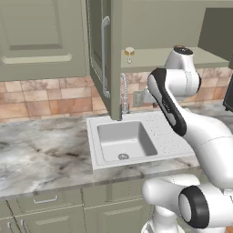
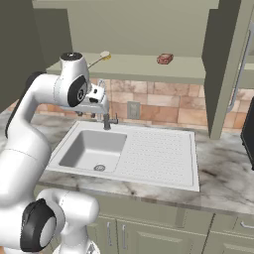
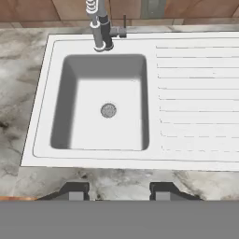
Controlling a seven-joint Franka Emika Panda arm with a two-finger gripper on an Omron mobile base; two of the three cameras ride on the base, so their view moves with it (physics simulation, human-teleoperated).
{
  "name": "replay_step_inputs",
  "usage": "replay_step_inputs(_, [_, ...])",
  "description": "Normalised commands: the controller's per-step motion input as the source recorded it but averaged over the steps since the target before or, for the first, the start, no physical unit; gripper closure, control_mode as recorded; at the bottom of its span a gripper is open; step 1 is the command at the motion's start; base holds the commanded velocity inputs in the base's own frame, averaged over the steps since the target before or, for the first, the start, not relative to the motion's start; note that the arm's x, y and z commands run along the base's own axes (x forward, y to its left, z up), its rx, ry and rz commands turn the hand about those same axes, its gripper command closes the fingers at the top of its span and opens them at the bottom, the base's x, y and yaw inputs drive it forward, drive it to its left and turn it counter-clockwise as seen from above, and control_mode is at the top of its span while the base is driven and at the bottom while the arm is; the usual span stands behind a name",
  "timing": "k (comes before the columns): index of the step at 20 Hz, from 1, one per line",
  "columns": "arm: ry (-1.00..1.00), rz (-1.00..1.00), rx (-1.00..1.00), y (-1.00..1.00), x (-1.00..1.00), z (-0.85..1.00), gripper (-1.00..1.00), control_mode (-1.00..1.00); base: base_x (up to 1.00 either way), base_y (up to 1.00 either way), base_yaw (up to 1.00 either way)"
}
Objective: Locate and retrieve the dish brush and bar soap from the cabinet. Place them next to the sink.
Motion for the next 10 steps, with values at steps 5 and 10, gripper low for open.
replay_step_inputs(5, [-0.01, 0.0, 0.0, 0.06, -0.02, 0.0, -1.0, -1.0, 0.0, 0.0, 0.0])
replay_step_inputs(10, [-0.16, -0.01, 0.0, 0.09, -0.11, 0.0, -1.0, -1.0, 0.0, 0.0, 0.0])
